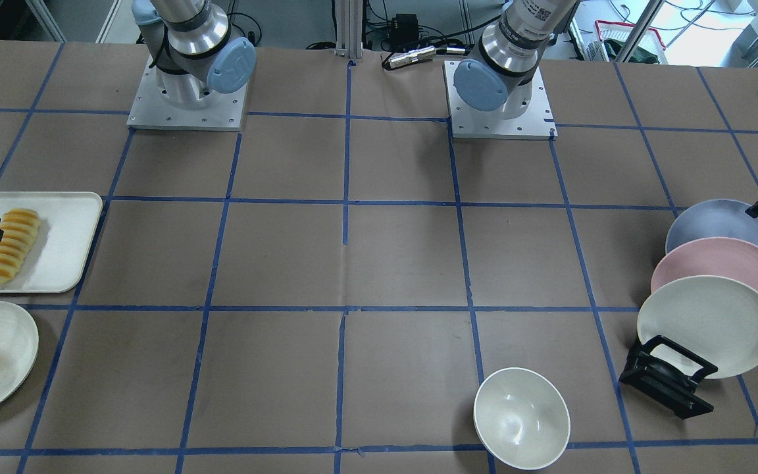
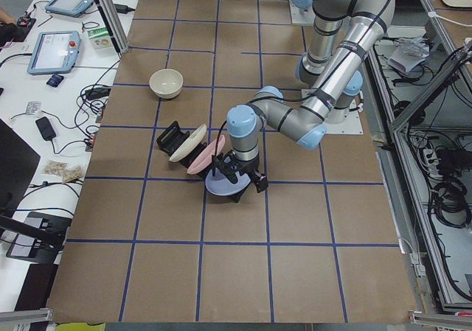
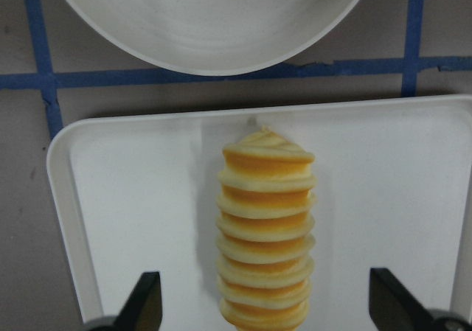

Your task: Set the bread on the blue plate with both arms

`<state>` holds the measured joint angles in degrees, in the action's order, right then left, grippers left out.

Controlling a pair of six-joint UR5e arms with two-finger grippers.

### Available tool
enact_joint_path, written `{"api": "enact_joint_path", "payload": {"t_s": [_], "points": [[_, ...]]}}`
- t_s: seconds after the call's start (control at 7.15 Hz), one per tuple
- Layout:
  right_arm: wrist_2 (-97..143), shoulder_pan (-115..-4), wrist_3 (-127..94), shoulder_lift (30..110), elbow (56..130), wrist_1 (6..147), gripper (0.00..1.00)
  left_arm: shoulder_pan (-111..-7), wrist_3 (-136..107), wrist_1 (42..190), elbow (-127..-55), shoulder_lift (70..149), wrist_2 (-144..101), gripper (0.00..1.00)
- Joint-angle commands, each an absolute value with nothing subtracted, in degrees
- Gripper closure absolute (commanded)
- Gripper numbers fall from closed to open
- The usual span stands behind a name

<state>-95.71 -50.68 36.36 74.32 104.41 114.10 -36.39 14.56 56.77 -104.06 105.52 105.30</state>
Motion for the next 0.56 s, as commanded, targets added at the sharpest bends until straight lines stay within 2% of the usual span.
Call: {"api": "enact_joint_path", "payload": {"t_s": [0.0,0.14,0.42], "points": [[-95.2,-49.2,34.4,71.0,104.6,114.9,0.0,-36.8,13.5,56.4,-102.8,106.5,105.0,0.08],[-95.3,-49.2,33.7,69.3,104.9,115.0,0.0,-36.8,13.1,56.2,-102.1,107.7,104.8,0.1],[-96.2,-49.1,33.8,67.9,105.5,117.3,0.0,-36.8,13.2,54.7,-102.0,109.6,104.8,0.25]]}}
